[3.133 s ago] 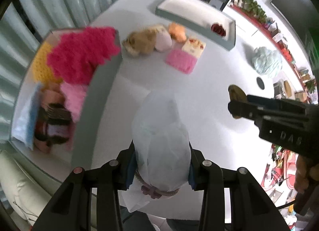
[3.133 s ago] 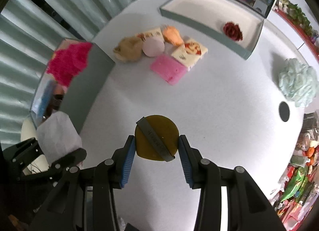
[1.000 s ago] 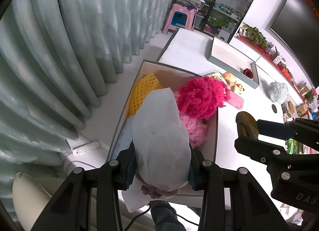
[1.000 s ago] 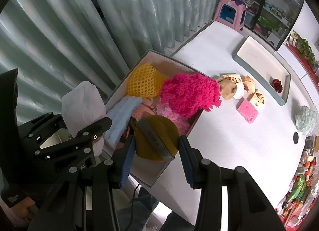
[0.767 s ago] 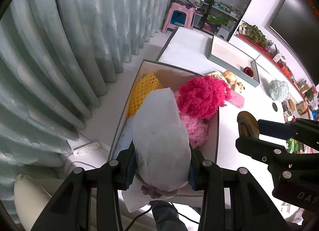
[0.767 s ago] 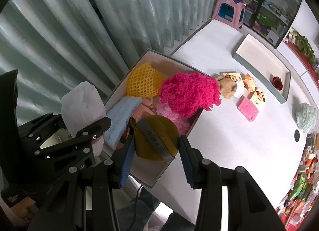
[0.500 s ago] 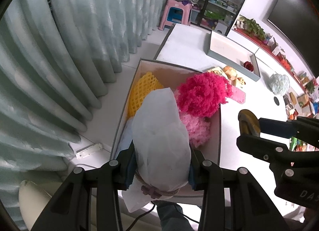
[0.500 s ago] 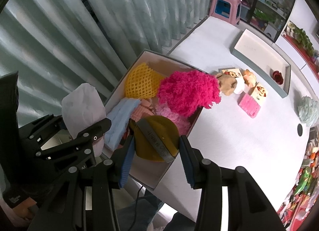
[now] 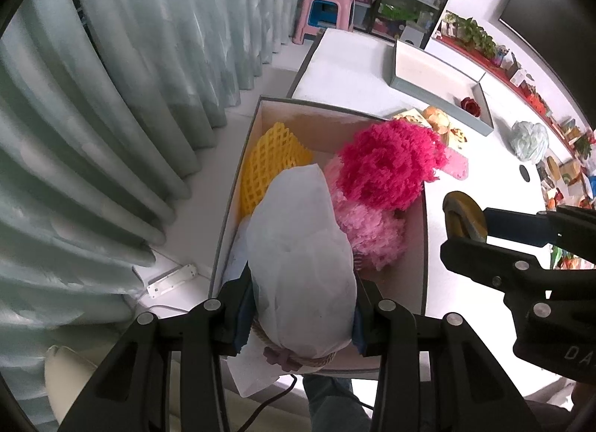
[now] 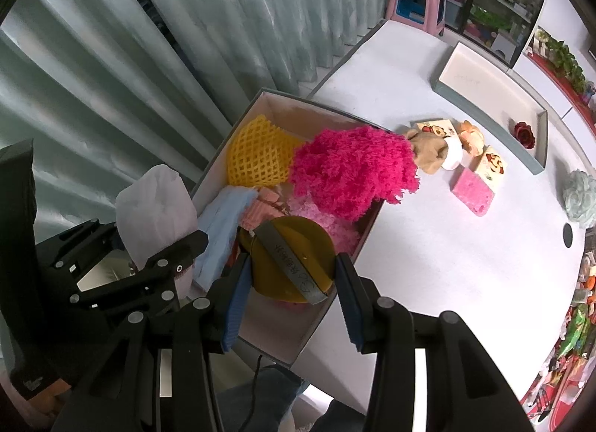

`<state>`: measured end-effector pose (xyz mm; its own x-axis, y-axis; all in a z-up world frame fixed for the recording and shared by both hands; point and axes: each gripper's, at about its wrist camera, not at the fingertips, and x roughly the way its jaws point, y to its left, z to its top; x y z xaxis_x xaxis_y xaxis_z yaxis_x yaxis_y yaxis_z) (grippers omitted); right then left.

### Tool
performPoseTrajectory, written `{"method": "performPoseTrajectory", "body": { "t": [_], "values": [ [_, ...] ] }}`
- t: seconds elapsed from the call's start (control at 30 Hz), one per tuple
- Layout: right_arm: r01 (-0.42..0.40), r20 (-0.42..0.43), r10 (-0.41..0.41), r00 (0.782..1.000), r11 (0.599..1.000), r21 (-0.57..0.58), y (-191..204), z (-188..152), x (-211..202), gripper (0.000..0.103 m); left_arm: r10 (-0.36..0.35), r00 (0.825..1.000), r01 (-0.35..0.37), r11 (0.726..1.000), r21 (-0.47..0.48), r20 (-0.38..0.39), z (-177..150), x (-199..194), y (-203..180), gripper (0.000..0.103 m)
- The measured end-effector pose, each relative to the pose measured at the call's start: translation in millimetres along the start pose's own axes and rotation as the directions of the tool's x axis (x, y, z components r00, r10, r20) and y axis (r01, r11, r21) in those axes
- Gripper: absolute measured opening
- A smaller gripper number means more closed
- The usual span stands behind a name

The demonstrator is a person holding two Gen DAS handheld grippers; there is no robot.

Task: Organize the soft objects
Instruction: 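Lower the white bundle and brown pad into the box and open both tools, then grasp the cream tissue pack printed with 'S' with the right tool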

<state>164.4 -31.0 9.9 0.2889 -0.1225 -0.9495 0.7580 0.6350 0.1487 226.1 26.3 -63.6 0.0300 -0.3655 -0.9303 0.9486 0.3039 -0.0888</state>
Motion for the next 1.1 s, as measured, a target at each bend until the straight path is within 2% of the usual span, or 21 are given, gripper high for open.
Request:
{"method": "performPoseTrajectory", "body": {
  "t": [0.43,0.5,0.6,0.67,0.73,0.87,0.93,1.1],
  "values": [
    [-0.015,-0.063,0.016,0.998,1.0,0.018,1.9,18.9,45.4,0.049,-0.011,0.995,0.011,1.0,-0.002,-0.101,-3.9,39.9,-1.2,0.043],
    [-0.028,-0.076,0.029,0.997,0.999,0.02,1.8,21.2,52.2,0.05,-0.015,0.993,0.015,1.0,-0.002,-0.114,-4.4,46.1,-1.8,0.043],
    [-0.064,-0.1,0.068,0.993,0.997,0.039,-0.7,24.6,61.2,0.058,-0.003,0.992,0.003,1.0,0.001,-0.128,-4.0,52.3,-4.3,0.046],
    [-0.072,-0.117,0.078,0.99,0.996,0.053,-4.0,24.4,63.4,0.073,0.009,0.99,-0.011,1.0,-0.014,-0.141,-3.6,54.6,-3.6,0.057],
    [-0.065,-0.107,0.07,0.992,0.996,0.054,-8.9,22.5,57.3,0.08,0.02,0.99,-0.025,0.999,-0.032,-0.143,-3.3,53.5,-3.2,0.08],
    [-0.054,-0.087,0.061,0.994,0.995,0.079,-31.6,14.7,39.3,0.083,0.006,0.99,-0.015,0.998,-0.066,-0.138,-2.8,47.9,-3.2,0.084],
    [-0.045,-0.089,0.054,0.995,0.994,0.103,-50.0,9.5,32.2,0.084,-0.013,0.988,-0.001,0.996,-0.092,-0.154,-1.8,48.2,-4.7,0.103],
    [-0.003,-0.103,0.021,0.994,0.984,0.18,-110.4,-4.4,18.6,0.087,-0.025,0.987,0.003,0.991,-0.137,-0.16,-0.7,43.4,-18.9,0.103]
  ]
}}
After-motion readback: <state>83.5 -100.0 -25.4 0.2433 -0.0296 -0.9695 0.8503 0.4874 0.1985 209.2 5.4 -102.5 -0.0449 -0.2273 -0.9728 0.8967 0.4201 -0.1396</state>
